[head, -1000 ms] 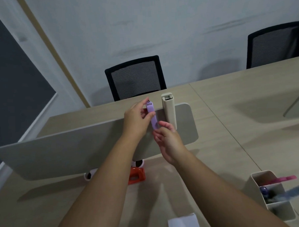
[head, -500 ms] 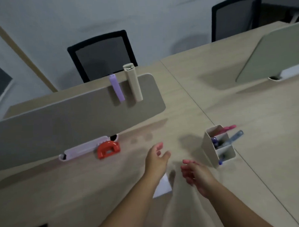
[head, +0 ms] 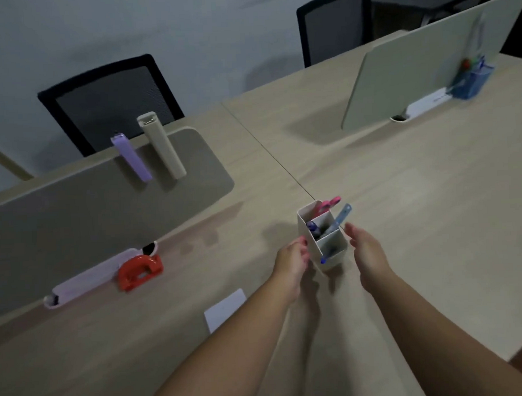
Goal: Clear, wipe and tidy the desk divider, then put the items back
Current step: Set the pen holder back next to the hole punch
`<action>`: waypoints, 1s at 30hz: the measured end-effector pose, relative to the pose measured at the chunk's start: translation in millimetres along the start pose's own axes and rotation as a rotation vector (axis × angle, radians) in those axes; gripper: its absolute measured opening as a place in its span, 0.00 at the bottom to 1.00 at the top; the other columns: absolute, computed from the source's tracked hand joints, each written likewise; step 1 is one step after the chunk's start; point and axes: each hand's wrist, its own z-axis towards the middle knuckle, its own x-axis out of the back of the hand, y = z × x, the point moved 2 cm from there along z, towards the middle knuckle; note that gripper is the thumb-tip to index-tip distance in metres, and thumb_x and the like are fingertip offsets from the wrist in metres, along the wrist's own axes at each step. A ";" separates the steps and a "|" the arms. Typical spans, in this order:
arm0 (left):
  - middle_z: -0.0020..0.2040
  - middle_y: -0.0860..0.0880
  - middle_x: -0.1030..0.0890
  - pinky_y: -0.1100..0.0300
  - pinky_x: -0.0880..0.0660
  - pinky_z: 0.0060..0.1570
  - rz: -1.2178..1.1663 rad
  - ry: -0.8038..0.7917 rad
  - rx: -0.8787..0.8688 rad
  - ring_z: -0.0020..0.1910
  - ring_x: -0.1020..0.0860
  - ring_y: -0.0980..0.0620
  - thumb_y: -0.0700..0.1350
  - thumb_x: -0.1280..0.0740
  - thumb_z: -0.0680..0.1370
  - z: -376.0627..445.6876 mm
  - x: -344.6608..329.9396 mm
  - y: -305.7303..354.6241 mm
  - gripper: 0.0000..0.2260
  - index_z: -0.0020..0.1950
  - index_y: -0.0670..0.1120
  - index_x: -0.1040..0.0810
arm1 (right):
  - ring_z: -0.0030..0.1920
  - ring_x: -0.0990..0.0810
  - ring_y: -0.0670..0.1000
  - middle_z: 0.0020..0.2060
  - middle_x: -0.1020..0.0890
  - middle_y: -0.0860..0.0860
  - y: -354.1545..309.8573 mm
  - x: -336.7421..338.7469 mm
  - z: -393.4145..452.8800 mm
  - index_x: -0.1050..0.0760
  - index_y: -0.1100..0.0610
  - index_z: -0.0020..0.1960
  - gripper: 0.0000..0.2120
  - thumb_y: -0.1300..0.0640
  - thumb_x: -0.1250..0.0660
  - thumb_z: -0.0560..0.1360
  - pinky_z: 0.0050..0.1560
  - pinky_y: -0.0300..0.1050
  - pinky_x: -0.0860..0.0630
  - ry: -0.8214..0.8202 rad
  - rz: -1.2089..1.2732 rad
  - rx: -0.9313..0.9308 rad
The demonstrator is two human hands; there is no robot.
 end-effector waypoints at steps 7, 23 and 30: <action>0.54 0.45 0.15 0.54 0.26 0.58 -0.104 -0.007 -0.004 0.51 0.19 0.48 0.47 0.40 0.78 -7.0 33.2 21.9 0.14 0.56 0.46 0.18 | 0.54 0.18 0.54 0.51 0.16 0.54 -16.5 -57.0 -3.6 0.18 0.51 0.49 0.19 0.44 0.45 0.77 0.56 0.53 0.24 -0.238 -0.122 -0.006; 0.51 0.45 0.14 0.63 0.21 0.32 -0.371 0.377 -0.130 0.43 0.15 0.50 0.54 0.43 0.82 -3.8 247.9 36.9 0.18 0.58 0.48 0.18 | 0.51 0.22 0.45 0.50 0.18 0.48 -14.4 -287.4 -50.5 0.21 0.48 0.48 0.15 0.52 0.47 0.81 0.53 0.45 0.25 -0.788 -0.173 -0.033; 0.41 0.46 0.14 0.59 0.22 0.35 -0.382 0.486 -0.145 0.39 0.16 0.47 0.51 0.40 0.82 -4.5 278.1 50.1 0.15 0.53 0.44 0.17 | 0.59 0.24 0.48 0.58 0.20 0.49 -14.2 -324.0 -51.8 0.23 0.53 0.62 0.18 0.47 0.45 0.80 0.47 0.41 0.26 -0.787 -0.137 -0.097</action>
